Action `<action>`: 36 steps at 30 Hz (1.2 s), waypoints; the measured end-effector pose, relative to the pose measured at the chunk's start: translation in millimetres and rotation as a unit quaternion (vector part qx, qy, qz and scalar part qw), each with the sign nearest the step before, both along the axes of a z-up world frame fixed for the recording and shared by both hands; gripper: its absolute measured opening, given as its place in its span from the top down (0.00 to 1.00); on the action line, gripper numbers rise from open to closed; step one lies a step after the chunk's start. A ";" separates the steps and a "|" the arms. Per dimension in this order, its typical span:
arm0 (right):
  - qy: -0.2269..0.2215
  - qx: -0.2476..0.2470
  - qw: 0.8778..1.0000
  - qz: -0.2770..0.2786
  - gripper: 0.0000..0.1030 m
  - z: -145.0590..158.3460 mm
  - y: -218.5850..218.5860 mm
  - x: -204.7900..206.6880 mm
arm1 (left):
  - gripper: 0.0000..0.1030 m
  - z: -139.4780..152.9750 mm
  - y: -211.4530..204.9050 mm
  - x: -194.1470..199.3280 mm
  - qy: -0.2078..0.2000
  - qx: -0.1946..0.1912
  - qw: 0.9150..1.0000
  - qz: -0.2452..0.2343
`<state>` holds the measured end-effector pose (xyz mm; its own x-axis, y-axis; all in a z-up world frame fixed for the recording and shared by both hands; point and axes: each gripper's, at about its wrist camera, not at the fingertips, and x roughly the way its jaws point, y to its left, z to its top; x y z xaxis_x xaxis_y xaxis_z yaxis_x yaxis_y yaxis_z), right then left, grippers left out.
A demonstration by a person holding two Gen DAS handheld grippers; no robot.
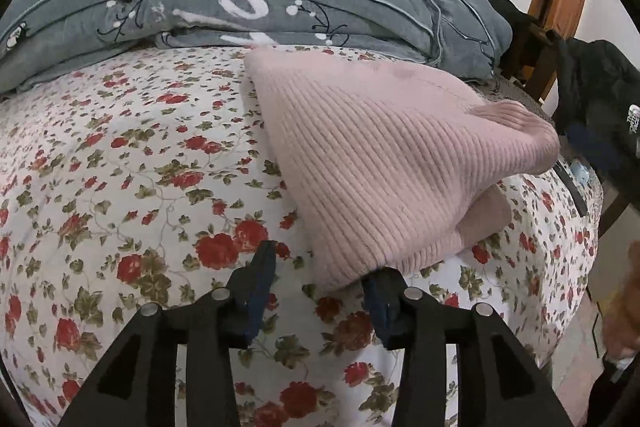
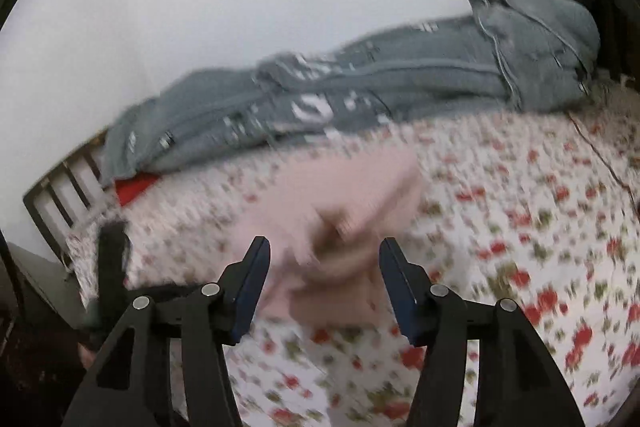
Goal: Fold small clothes
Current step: 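Pinch and straighten the folded sweater edges with both grippers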
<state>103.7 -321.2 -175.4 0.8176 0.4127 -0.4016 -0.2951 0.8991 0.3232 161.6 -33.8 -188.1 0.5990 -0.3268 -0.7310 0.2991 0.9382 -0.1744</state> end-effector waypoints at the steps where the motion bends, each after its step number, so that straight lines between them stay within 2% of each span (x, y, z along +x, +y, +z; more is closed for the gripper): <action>1: 0.002 0.001 1.000 -0.005 0.45 2.7 6.6 9.6 | 0.60 -0.1 -0.2 0.0 -0.002 0.000 1.000 0.000; 2: 0.009 -0.002 1.000 -0.010 0.45 3.7 12.6 18.1 | 0.61 -0.1 -0.4 -0.3 -0.002 0.001 1.000 0.000; 4: 0.039 -0.013 0.999 -0.023 0.48 -3.4 21.7 40.1 | 0.72 0.4 0.8 -0.8 -0.002 -0.009 1.000 -0.009; 5: 0.062 -0.020 0.997 -0.027 0.63 -12.7 25.8 52.2 | 0.84 0.1 0.8 -1.3 0.000 -0.020 1.000 -0.016; 6: 0.078 -0.021 0.996 -0.025 0.95 -19.7 26.1 58.0 | 0.84 0.7 0.8 -2.8 -0.003 -0.024 1.000 -0.013; 7: 0.087 -0.016 0.996 -0.022 0.94 -25.4 24.7 60.2 | 0.85 1.9 0.9 -4.0 -0.009 -0.022 1.000 -0.011; 10: 0.023 0.024 0.999 -0.043 0.95 -17.8 3.1 32.8 | 0.86 3.9 0.5 -7.8 -0.018 -0.021 0.999 -0.017; 11: 0.015 0.033 0.998 -0.049 0.95 -17.5 -4.8 25.5 | 0.86 3.3 1.3 -7.4 -0.017 -0.023 0.999 -0.018; 13: 0.034 0.035 0.997 -0.061 0.95 -31.2 -12.9 25.9 | 0.86 1.0 2.7 -5.2 -0.011 -0.028 0.999 -0.019; 16: 0.105 0.024 0.992 -0.061 0.95 -74.1 -12.6 39.8 | 0.85 -1.9 4.7 -4.5 -0.001 -0.036 0.999 -0.018; 17: 0.108 0.030 0.992 -0.061 0.95 -81.5 -11.8 37.2 | 0.85 -2.5 5.5 -4.5 0.003 -0.038 0.999 -0.019; 19: 0.096 0.026 0.993 -0.064 0.95 -77.2 -11.0 31.2 | 0.83 -1.5 6.5 -6.3 0.006 -0.035 0.999 -0.023; 22: 0.081 0.020 0.995 -0.058 0.87 -61.6 -7.4 28.7 | 0.78 2.4 9.7 -12.8 0.006 -0.027 0.999 -0.031; 25: 0.070 0.022 0.996 -0.056 0.86 -51.3 -12.8 23.1 | 0.77 7.7 17.5 -21.0 0.002 -0.024 0.999 -0.030; 29: 0.060 0.038 0.996 -0.054 0.77 -38.0 -17.3 26.9 | 0.77 22.3 29.5 -28.5 -0.013 -0.041 0.999 -0.032; 32: 0.051 0.021 0.997 -0.053 0.76 -28.8 -12.7 33.7 | 0.77 39.7 30.7 -26.0 -0.028 -0.059 0.997 -0.034; 34: 0.047 0.009 0.998 -0.051 0.73 -25.7 -7.0 38.8 | 0.72 50.9 22.1 -16.7 -0.033 -0.063 0.997 -0.034; 36: 0.050 -0.010 0.997 -0.053 0.72 -28.4 -2.6 44.5 | 0.50 58.0 9.5 -5.4 -0.038 -0.069 0.996 -0.035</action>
